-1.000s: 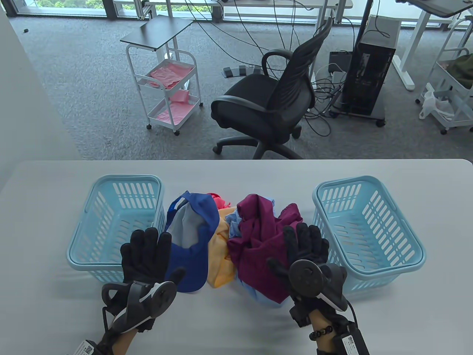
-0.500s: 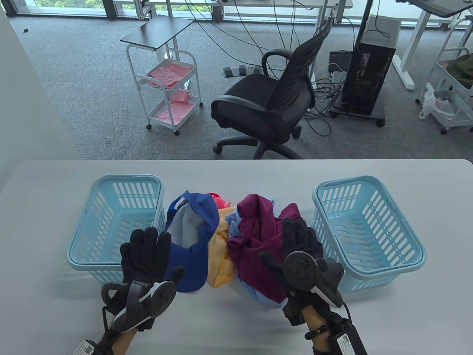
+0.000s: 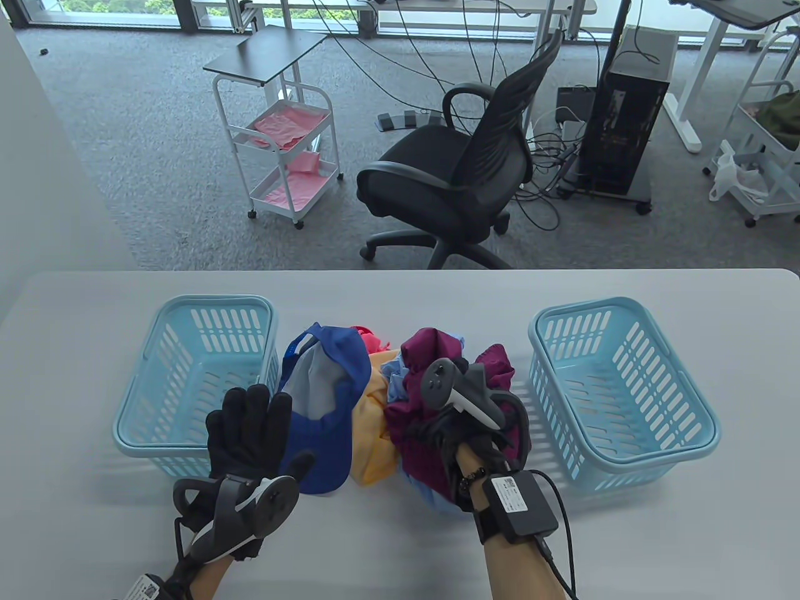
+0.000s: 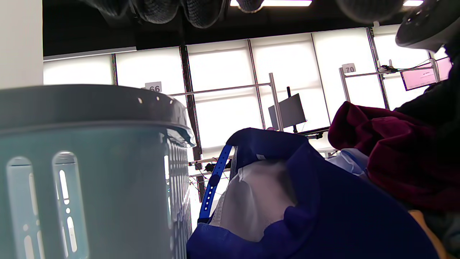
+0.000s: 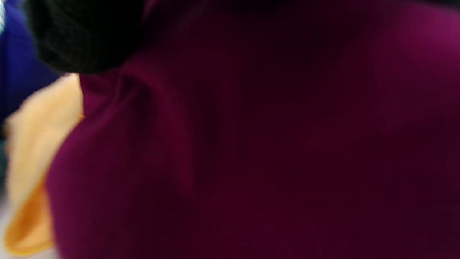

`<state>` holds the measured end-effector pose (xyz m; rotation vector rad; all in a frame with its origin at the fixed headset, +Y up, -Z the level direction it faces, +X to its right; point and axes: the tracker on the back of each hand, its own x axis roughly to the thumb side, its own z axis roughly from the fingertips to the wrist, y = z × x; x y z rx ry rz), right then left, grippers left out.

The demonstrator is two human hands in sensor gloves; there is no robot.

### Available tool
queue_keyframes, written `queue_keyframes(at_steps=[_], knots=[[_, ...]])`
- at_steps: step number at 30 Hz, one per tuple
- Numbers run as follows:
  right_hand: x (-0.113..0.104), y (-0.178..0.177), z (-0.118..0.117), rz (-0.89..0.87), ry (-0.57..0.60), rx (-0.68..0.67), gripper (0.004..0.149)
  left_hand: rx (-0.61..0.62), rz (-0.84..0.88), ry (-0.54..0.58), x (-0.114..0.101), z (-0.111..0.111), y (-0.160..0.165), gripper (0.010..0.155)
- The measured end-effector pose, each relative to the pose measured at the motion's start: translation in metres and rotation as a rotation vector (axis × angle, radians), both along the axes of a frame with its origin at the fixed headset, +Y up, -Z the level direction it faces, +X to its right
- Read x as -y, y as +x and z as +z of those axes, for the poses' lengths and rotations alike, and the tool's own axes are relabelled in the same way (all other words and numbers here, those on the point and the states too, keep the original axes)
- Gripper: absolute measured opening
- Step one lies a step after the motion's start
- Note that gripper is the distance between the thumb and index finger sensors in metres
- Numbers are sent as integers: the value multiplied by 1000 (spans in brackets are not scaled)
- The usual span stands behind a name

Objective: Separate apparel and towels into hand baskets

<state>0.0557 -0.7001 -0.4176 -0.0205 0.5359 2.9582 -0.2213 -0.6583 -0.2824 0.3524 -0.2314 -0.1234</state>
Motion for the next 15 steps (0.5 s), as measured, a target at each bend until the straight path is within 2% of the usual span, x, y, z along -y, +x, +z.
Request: queue_keyframes(at_steps=[4, 7, 11, 15], knots=[[20, -3, -11, 50, 6, 27, 118, 4, 3, 3, 0, 0, 0, 86], [25, -2, -14, 78, 110, 43, 104, 9, 6, 6, 0, 0, 0, 85], [16, 7, -13, 55, 221, 76, 78, 15, 6, 7, 0, 1, 1, 85], [-4, 18, -8, 9, 261, 100, 66, 16, 7, 8, 0, 2, 1, 85]])
